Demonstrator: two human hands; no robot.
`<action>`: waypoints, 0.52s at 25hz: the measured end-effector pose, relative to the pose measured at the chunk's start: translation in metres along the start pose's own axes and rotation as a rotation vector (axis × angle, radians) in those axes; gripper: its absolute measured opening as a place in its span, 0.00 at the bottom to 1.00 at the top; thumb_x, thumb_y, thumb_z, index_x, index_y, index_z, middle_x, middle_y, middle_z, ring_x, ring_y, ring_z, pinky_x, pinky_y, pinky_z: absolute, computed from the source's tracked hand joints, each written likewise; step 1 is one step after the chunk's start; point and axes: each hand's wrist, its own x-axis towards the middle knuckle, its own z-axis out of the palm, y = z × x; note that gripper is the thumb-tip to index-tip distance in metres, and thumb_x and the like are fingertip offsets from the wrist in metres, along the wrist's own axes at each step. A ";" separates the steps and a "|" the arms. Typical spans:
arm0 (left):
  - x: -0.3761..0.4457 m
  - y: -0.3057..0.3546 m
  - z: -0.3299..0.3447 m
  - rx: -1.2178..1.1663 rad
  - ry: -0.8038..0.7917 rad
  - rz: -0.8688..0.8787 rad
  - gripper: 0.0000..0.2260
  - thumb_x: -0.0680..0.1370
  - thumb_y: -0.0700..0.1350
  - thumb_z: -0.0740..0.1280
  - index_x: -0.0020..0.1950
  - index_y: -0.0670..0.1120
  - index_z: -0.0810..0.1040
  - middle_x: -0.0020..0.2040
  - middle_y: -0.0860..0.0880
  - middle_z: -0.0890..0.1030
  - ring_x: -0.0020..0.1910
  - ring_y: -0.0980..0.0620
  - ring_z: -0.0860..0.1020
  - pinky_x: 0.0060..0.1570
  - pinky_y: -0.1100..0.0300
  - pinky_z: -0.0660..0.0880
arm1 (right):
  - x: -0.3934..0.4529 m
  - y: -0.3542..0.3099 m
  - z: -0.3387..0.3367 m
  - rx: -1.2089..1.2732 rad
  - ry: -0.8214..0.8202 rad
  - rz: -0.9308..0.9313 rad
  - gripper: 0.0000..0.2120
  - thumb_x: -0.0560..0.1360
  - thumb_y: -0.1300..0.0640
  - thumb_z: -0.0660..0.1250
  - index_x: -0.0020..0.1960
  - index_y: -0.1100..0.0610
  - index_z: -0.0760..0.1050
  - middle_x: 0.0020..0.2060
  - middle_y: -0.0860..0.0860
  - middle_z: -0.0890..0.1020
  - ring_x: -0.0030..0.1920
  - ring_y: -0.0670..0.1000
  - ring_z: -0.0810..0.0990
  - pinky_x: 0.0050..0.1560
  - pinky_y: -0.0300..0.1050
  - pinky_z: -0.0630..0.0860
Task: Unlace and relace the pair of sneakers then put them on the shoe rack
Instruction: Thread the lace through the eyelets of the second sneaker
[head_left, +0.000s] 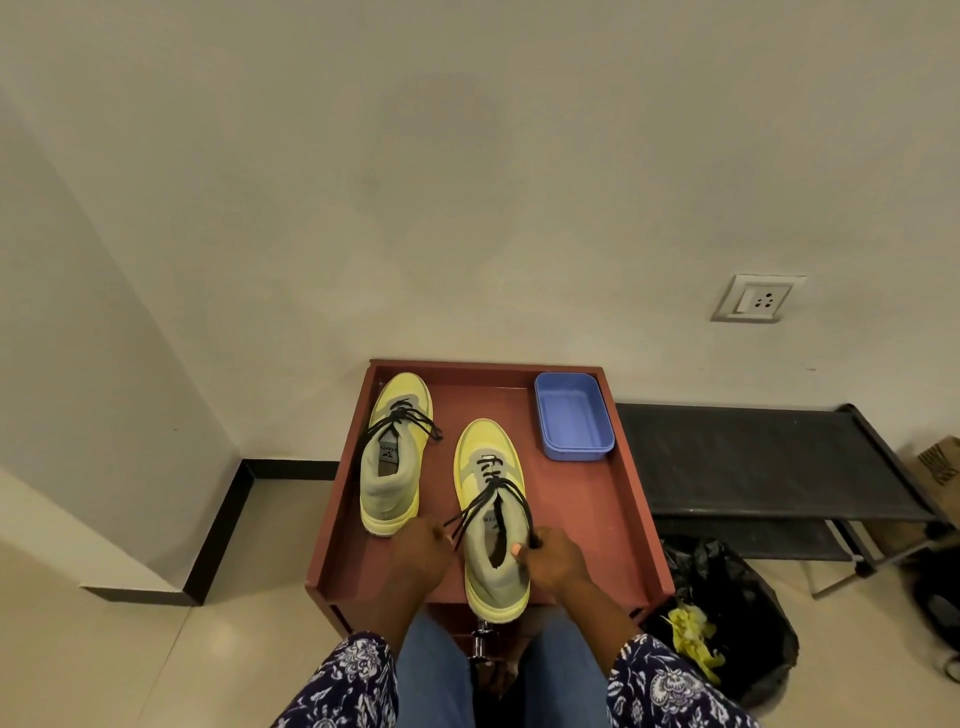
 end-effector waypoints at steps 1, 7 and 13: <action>0.000 0.003 0.000 -0.016 0.034 0.000 0.17 0.75 0.37 0.61 0.29 0.48 0.59 0.34 0.46 0.74 0.44 0.40 0.75 0.44 0.53 0.69 | 0.000 -0.001 0.000 -0.003 0.009 0.002 0.15 0.75 0.54 0.66 0.59 0.58 0.75 0.56 0.55 0.81 0.57 0.56 0.78 0.49 0.39 0.70; 0.002 0.027 0.006 -0.062 0.122 0.073 0.08 0.76 0.41 0.64 0.45 0.36 0.76 0.48 0.37 0.79 0.51 0.39 0.76 0.46 0.54 0.67 | 0.001 -0.011 -0.009 -0.077 0.015 -0.056 0.25 0.72 0.56 0.69 0.66 0.58 0.68 0.62 0.55 0.76 0.61 0.55 0.75 0.58 0.42 0.70; 0.008 0.028 0.020 0.073 0.032 0.054 0.13 0.75 0.48 0.65 0.52 0.39 0.78 0.52 0.42 0.81 0.52 0.46 0.78 0.41 0.62 0.64 | 0.010 -0.017 -0.011 -0.027 -0.080 -0.047 0.32 0.65 0.59 0.67 0.68 0.52 0.65 0.62 0.53 0.76 0.61 0.56 0.75 0.60 0.48 0.74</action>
